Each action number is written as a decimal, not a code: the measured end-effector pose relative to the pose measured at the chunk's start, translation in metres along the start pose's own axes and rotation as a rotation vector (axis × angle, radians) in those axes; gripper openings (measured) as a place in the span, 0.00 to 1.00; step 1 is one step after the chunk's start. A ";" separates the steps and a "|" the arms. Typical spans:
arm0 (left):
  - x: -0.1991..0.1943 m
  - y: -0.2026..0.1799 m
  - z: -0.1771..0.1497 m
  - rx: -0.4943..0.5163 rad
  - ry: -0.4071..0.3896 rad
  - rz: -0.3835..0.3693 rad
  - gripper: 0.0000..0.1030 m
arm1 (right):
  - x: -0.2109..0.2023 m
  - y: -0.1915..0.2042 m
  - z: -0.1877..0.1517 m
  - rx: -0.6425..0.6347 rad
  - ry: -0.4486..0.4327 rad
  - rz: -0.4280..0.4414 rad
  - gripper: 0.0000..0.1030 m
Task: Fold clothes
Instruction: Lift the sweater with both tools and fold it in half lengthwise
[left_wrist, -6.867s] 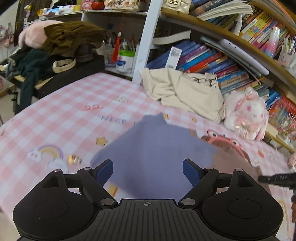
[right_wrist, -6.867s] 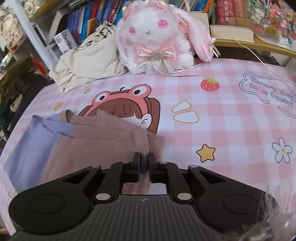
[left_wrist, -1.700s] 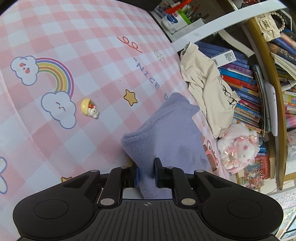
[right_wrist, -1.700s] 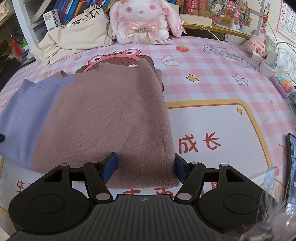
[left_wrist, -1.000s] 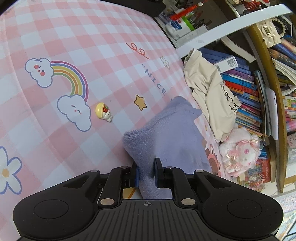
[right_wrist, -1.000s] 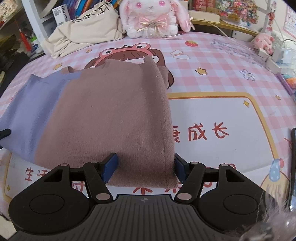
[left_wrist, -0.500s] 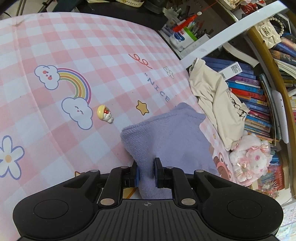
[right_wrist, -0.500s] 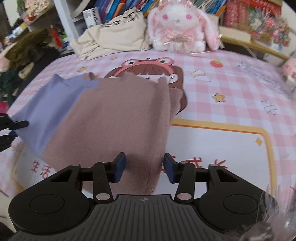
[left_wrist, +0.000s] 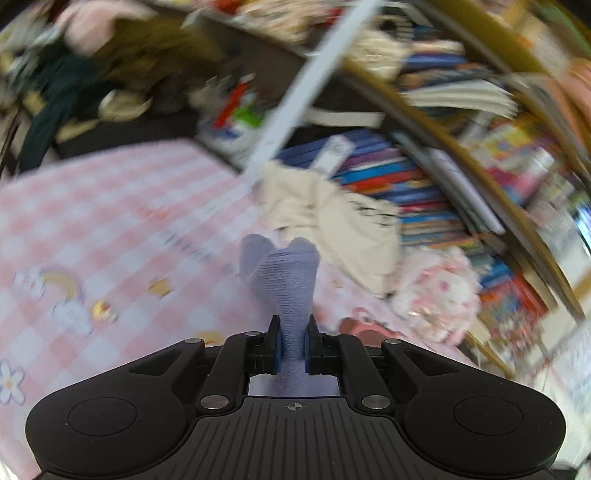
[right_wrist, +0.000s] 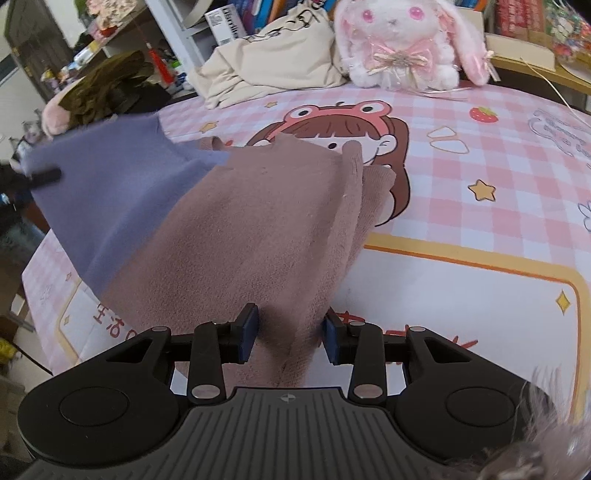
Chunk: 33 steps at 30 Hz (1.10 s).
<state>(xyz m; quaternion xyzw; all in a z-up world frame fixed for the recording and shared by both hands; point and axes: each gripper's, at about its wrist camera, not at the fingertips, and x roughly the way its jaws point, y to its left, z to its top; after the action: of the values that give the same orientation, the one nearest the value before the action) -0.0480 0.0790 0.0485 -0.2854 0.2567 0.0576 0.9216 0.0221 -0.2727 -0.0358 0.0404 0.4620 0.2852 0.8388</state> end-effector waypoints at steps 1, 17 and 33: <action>-0.003 -0.013 -0.001 0.048 -0.006 -0.004 0.09 | 0.000 -0.001 0.000 -0.006 0.000 0.007 0.34; 0.034 -0.182 -0.176 1.021 0.275 -0.029 0.15 | 0.000 -0.017 0.005 -0.034 0.026 0.107 0.34; 0.027 -0.189 -0.181 0.999 0.277 -0.045 0.51 | -0.025 -0.047 0.017 0.022 0.069 0.167 0.40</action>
<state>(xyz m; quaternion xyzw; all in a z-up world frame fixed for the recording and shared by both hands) -0.0570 -0.1793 0.0009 0.1792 0.3664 -0.1300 0.9038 0.0465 -0.3218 -0.0229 0.0783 0.4888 0.3504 0.7951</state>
